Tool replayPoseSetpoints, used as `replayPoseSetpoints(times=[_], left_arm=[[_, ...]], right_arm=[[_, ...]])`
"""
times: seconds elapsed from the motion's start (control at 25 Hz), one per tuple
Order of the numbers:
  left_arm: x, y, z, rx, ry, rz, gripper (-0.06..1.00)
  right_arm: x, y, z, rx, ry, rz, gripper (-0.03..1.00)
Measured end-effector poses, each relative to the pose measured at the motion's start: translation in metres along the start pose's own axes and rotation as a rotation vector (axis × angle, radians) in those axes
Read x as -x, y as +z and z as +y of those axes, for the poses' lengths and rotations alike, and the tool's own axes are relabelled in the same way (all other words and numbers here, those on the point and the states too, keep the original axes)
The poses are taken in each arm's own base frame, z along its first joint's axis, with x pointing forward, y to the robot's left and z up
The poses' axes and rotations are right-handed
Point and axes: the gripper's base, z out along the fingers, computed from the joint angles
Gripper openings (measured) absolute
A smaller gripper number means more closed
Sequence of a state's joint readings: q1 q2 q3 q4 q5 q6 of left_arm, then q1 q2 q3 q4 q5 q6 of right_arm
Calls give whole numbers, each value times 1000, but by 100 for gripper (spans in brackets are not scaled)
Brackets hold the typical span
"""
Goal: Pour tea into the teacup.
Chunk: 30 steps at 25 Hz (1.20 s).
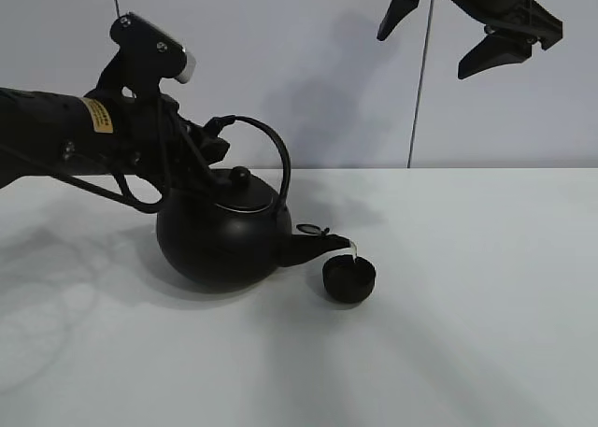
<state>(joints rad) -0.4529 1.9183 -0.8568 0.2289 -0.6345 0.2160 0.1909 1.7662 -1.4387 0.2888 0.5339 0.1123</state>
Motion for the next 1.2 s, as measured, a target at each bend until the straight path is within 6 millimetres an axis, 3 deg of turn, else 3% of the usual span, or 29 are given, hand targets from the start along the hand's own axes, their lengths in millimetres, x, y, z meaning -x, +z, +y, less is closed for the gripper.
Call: replayPoseSetpoints(times=[0.4, 0.68, 1.2], left_arm=[[3, 0, 3, 34, -127, -24, 11], [14, -16, 12, 119, -204, -84, 11], [-38, -64, -3, 253, -318, -65, 11]], right_arm=[[0, 0, 0, 0, 0, 0, 65], [0, 0, 0, 0, 0, -1, 65], [0, 0, 0, 0, 0, -1, 65]])
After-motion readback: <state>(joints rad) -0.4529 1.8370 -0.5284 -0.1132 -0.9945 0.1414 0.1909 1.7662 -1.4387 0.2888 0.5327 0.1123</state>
